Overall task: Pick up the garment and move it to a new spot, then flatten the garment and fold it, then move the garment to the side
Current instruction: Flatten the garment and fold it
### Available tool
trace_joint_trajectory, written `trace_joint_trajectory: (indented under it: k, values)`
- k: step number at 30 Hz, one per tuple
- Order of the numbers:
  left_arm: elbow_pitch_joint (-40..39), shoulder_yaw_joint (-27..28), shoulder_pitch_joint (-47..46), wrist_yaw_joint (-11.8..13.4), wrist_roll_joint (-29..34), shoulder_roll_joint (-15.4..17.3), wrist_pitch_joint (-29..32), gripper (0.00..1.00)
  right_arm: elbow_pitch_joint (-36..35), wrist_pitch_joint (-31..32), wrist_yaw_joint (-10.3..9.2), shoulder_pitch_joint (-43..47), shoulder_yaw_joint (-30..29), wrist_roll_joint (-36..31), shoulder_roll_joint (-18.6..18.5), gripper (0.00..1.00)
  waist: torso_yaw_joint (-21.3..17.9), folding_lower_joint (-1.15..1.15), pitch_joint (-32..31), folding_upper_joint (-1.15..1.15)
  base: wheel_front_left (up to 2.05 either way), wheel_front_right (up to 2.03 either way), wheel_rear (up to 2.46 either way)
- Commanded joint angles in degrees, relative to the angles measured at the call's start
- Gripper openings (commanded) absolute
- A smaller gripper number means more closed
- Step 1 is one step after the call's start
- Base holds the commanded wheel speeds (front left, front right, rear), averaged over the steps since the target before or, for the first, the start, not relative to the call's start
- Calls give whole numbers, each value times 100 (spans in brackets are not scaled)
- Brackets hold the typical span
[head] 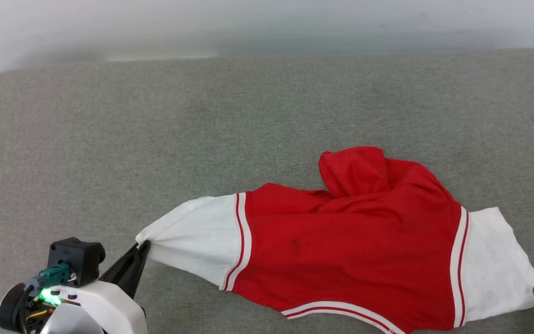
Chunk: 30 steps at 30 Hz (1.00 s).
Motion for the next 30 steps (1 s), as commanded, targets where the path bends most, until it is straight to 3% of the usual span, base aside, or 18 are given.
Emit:
trace_joint_trajectory:
  k: [1, 7, 16, 17, 18, 19, 23, 30]
  values:
    - [-69, 23, 18, -16, 15, 43, 12, 0, 35, 59, -4, -2, -26, -38, 25, 100, 53, 0, 60, 0, 0, 0, 0]
    - [-529, -33, -185, -139, -20, 41, 42, 0, 369, 377, -4, -213, 153, -139, -29, 100, 224, 0, 295, 0, 0, 0, 0]
    - [-584, -31, -360, -214, -11, 87, 73, 0, 1033, 344, -2, -360, 362, -189, 89, 100, 356, 0, 466, 0, 0, 0, 0]
    - [-570, -28, -360, -220, -26, 92, 74, 0, 1109, 347, -2, -357, 426, -194, 104, 83, 361, 0, 458, 0, 0, 0, 0]
    - [-548, -18, -359, -223, -33, 100, 66, 0, 1175, 364, 0, -352, 473, -177, 122, 36, 362, 0, 441, 0, 0, 0, 0]
    - [-525, -12, -356, -227, -28, 105, 65, 0, 1226, 348, 6, -356, 496, -164, 135, 0, 360, 0, 415, 0, 0, 0, 0]
    - [-474, 12, -281, -266, -128, 82, 8, 0, 1219, 216, 3, -425, 427, -49, 116, 0, 322, 0, 225, 0, 0, 0, 0]
    - [-518, 323, -134, -313, -303, 145, -305, 0, 510, -40, -4, -754, 342, 262, -181, 0, 155, 0, -259, 0, 0, 0, 0]
